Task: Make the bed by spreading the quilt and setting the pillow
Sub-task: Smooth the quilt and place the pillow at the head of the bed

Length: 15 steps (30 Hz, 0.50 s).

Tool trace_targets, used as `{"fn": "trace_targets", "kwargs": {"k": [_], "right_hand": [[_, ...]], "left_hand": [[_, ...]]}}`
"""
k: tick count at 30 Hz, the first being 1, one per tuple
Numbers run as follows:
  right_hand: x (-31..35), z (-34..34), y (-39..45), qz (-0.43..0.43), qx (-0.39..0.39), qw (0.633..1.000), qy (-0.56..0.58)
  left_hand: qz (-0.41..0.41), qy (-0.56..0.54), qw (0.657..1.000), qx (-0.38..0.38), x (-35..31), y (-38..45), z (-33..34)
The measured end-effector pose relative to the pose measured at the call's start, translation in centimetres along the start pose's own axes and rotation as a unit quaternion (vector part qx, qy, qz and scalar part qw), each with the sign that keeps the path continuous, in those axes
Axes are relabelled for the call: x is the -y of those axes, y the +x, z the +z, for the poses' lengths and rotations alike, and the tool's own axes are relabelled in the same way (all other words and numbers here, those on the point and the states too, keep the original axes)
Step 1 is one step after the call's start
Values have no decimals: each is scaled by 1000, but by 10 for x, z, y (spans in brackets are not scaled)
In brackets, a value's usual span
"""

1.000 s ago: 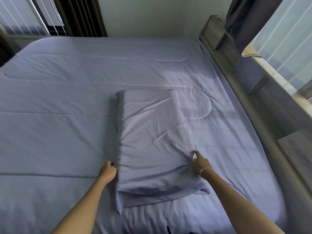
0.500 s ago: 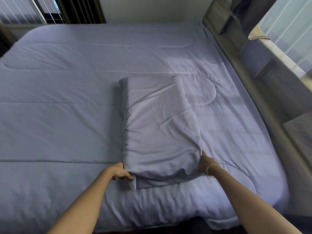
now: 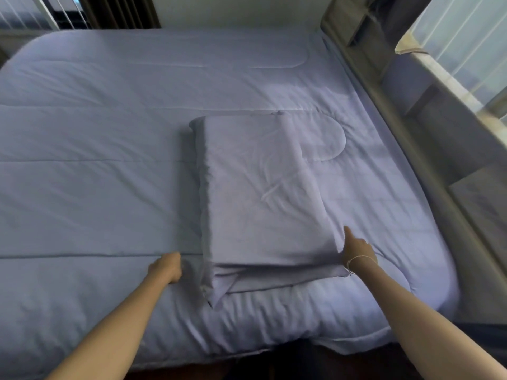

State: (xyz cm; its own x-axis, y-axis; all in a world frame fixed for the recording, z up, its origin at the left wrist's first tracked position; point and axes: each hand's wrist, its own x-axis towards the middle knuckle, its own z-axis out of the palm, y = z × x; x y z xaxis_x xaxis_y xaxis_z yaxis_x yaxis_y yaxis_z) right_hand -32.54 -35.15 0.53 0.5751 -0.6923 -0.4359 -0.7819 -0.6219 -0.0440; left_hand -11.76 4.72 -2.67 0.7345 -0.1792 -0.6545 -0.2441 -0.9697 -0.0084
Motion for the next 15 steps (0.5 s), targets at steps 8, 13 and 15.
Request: {"fn": "trace_targets", "kwargs": {"k": [8, 13, 15], "right_hand": [[117, -7, 19, -246, -92, 965, -14], [134, 21, 37, -322, -20, 945, -46], [108, 21, 56, -299, -42, 953, -41]], "left_hand": [[228, -66, 909, -344, -126, 23, -54], [220, 53, 941, -251, -137, 42, -31], [165, 30, 951, -260, -113, 52, -27]]}}
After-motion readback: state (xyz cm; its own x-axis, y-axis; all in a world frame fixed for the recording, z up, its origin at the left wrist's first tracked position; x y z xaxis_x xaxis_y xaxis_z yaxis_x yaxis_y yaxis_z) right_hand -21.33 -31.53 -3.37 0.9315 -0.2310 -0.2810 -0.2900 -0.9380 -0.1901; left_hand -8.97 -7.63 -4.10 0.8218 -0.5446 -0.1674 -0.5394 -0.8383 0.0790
